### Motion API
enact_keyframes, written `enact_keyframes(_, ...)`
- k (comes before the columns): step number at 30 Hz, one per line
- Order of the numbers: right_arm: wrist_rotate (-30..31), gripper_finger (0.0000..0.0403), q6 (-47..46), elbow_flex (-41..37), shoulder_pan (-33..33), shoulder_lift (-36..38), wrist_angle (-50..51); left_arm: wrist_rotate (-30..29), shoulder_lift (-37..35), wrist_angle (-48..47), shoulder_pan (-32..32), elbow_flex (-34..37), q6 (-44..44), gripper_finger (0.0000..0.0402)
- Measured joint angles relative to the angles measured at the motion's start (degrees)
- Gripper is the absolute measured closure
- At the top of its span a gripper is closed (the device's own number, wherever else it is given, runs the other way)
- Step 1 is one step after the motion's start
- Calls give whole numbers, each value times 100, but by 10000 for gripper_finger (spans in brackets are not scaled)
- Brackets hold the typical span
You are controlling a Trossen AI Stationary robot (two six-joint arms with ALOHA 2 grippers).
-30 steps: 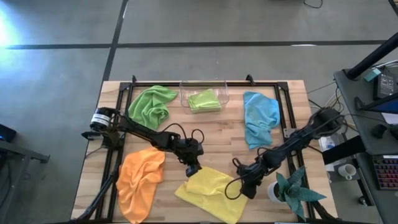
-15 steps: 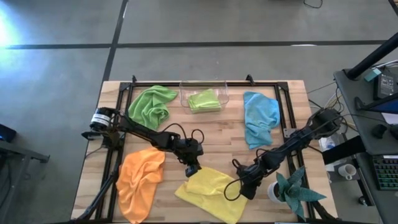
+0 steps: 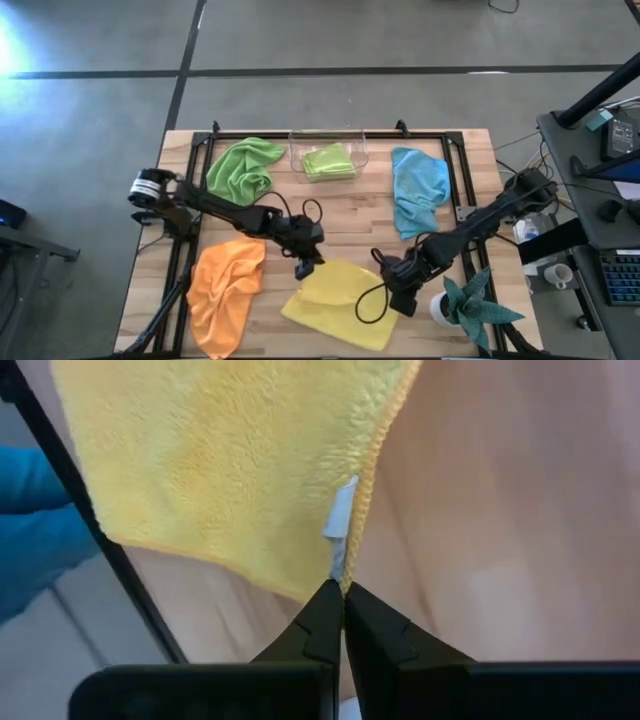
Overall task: Fold microfiber towels
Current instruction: Fold the yellow microfiber towel
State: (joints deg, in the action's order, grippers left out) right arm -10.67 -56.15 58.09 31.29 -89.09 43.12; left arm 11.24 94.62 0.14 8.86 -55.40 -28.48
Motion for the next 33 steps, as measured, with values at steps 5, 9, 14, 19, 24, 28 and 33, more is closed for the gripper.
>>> enact_keyframes(5, 728, 394, 403, 718, -57, 12, 854, -430, -566, -380, 0, 5, 99, 398)
enact_keyframes(9, 1274, 394, 696, 1332, -122, 52, 1738, -856, -1013, -858, 0, 11, 192, 398)
enact_keyframes(14, 1798, 394, 1065, 2029, -223, 68, 2324, -1196, -1582, -1216, 5, 22, 206, 398)
enact_keyframes(19, 2319, 394, 1560, 2684, -335, 93, 2390, -1358, -2046, -1378, 15, 9, 200, 398)
enact_keyframes(24, 2482, 394, 1967, 3246, -419, 93, 2498, -1363, -2439, -1367, 15, 10, 198, 398)
enact_keyframes(28, 2525, 394, 2069, 3566, -468, 95, 2933, -1365, -2737, -1361, 15, -16, 232, 398)
enact_keyframes(33, 2585, 394, 2295, 3936, -503, 106, 3171, -1373, -3100, -1358, 15, -39, 235, 398)
